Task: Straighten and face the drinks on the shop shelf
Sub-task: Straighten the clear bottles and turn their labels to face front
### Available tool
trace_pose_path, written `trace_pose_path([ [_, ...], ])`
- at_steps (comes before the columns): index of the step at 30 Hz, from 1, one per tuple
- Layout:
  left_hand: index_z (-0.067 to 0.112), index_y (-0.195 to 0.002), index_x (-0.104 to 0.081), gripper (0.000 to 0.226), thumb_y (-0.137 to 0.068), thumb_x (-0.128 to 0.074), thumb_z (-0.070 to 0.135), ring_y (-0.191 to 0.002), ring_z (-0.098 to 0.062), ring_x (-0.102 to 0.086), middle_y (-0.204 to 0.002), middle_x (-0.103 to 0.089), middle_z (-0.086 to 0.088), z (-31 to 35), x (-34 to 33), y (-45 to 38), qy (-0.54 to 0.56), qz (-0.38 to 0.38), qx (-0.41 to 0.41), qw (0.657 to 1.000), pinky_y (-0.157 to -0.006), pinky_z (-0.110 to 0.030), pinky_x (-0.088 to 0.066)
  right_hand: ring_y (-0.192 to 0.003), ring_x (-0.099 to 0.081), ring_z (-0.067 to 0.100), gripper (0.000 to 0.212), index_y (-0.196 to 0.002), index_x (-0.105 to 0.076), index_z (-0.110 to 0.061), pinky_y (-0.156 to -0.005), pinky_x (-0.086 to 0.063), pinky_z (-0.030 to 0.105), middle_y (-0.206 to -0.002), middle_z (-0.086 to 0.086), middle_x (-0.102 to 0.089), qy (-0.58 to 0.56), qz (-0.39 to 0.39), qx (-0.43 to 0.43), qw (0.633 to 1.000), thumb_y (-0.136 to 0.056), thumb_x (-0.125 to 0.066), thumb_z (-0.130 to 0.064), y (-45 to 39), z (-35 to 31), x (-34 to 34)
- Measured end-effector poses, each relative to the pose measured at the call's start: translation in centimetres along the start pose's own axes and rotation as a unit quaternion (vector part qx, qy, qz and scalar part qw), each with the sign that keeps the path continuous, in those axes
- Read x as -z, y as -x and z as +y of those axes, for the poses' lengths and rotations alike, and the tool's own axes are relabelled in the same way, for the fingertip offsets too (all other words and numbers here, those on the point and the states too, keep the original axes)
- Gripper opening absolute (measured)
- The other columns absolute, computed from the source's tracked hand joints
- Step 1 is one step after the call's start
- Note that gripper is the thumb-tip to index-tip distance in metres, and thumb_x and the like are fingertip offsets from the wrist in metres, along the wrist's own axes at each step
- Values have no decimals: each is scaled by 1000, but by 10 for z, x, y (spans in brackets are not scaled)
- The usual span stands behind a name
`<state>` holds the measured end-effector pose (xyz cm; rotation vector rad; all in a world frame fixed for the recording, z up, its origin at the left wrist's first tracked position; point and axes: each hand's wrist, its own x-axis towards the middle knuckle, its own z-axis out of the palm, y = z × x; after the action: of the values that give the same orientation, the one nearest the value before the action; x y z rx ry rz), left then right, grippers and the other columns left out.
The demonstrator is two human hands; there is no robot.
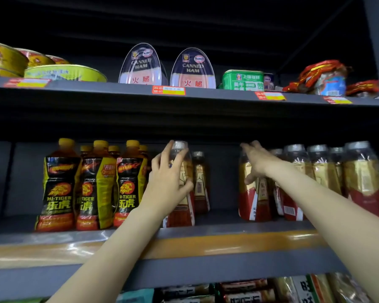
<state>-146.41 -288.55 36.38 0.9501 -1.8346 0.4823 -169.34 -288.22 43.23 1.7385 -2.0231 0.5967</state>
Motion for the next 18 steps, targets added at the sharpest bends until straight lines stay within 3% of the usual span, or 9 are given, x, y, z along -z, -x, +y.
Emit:
trace_pose_path([
  [7, 32, -145, -20, 67, -88, -55, 31, -139, -26, -5, -156, 0, 3, -3, 0, 1, 12, 4, -2, 1000, -110, -40, -25, -144, -16, 33, 113, -152, -5, -18, -111, -30, 43, -160, 8, 2, 5, -17, -6, 1000, -69, -82, -16, -11, 12, 0],
  [14, 31, -145, -22, 67, -88, -56, 29, -139, -27, -5, -156, 0, 4, 0, 1, 2, 14, 7, 2, 1000, -109, -39, -26, -144, -17, 32, 101, -152, -11, -15, -114, -27, 40, -160, 6, 1, 16, 50, 42, 998, -76, -77, -19, -5, 33, -20],
  [18, 31, -144, -23, 67, -86, -58, 27, -139, -27, -6, -156, -1, 4, 2, 1, 0, 13, 6, 8, 1000, -108, -38, -28, -145, 3, 34, 95, -151, -12, -19, -116, -10, 48, -160, 4, 1, 72, 98, 88, 989, -80, -73, -31, -4, 37, -24],
])
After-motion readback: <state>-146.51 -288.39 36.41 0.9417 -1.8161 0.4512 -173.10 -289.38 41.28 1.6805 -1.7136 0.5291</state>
